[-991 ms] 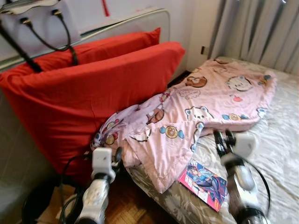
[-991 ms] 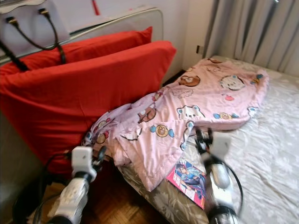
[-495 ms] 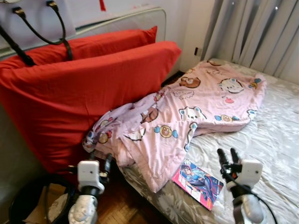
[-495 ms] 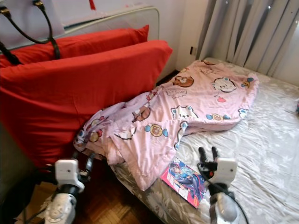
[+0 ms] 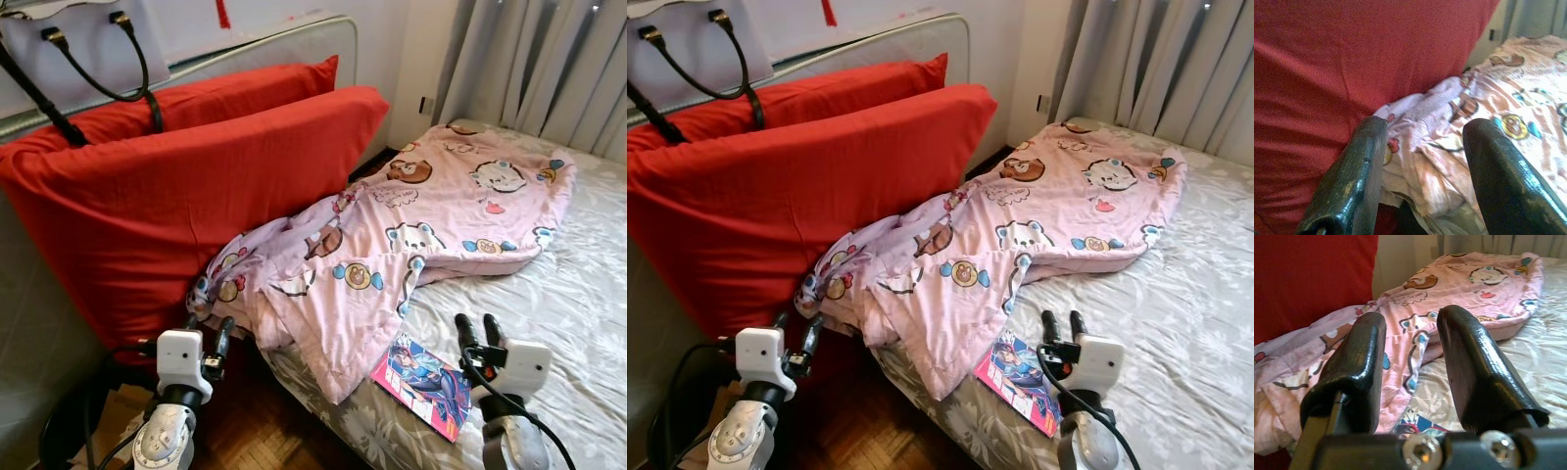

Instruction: Clean up the room

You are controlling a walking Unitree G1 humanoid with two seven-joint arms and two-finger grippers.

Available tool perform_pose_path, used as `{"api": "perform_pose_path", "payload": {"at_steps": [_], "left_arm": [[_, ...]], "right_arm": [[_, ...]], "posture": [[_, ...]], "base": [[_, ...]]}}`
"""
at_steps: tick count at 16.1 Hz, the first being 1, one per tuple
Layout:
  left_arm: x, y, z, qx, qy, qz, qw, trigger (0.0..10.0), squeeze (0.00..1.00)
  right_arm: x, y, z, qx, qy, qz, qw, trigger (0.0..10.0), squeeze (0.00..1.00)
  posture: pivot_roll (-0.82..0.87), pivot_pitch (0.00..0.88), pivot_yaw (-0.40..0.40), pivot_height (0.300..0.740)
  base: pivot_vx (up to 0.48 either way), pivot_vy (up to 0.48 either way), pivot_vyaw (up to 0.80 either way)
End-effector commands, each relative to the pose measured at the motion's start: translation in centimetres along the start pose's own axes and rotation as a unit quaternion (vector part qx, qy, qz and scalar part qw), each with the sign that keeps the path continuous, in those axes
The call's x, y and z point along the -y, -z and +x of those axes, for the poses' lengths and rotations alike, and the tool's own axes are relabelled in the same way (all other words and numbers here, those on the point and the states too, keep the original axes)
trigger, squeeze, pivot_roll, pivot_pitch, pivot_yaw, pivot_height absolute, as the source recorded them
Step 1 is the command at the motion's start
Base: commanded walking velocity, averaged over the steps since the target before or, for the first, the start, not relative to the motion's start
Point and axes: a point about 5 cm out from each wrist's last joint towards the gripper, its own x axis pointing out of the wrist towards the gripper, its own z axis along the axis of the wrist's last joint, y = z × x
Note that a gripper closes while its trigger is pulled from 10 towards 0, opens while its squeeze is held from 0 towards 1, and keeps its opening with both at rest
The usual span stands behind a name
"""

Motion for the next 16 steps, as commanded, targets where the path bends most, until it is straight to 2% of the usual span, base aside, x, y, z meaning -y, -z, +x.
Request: {"api": "perform_pose_path", "payload": {"at_steps": [1,3,10,14,16], "left_arm": [[0.2,-0.5,0.5,0.003,0.007,-0.004,1.000,10.0,0.00],[0.4,-0.7,0.8,0.001,0.006,-0.005,1.000,10.0,0.00],[1.3,-0.3,-0.1,-0.013,-0.009,-0.028,0.999,10.0,0.00],[0.9,-0.3,-0.6,-0.017,-0.017,-0.023,0.999,10.0,0.00],[0.7,-0.4,-0.6,-0.021,-0.020,-0.020,0.999,10.0,0.00]], "right_arm": [[-0.1,-0.2,0.0,-0.001,-0.004,-0.003,1.000,10.0,0.00],[-0.2,-0.4,-0.1,-0.005,-0.008,-0.008,1.000,10.0,0.00],[0.0,-0.9,-0.1,-0.019,-0.024,-0.022,0.999,10.0,0.00],[-0.1,-1.0,-0.1,-0.024,-0.019,-0.024,0.999,10.0,0.00],[-0.2,-0.4,-0.4,-0.051,-0.017,-0.031,0.998,10.0,0.00]], "posture": [[0.01,0.000,0.023,0.740],[0.00,0.000,0.010,0.740],[0.00,0.000,-0.040,0.740],[0.00,0.000,-0.041,0.740],[0.00,0.000,-0.039,0.740]], "base": [[0.000,0.000,0.00],[0.000,0.000,0.00],[0.000,0.000,0.00],[0.000,0.000,0.00],[0.000,0.000,0.00]]}}
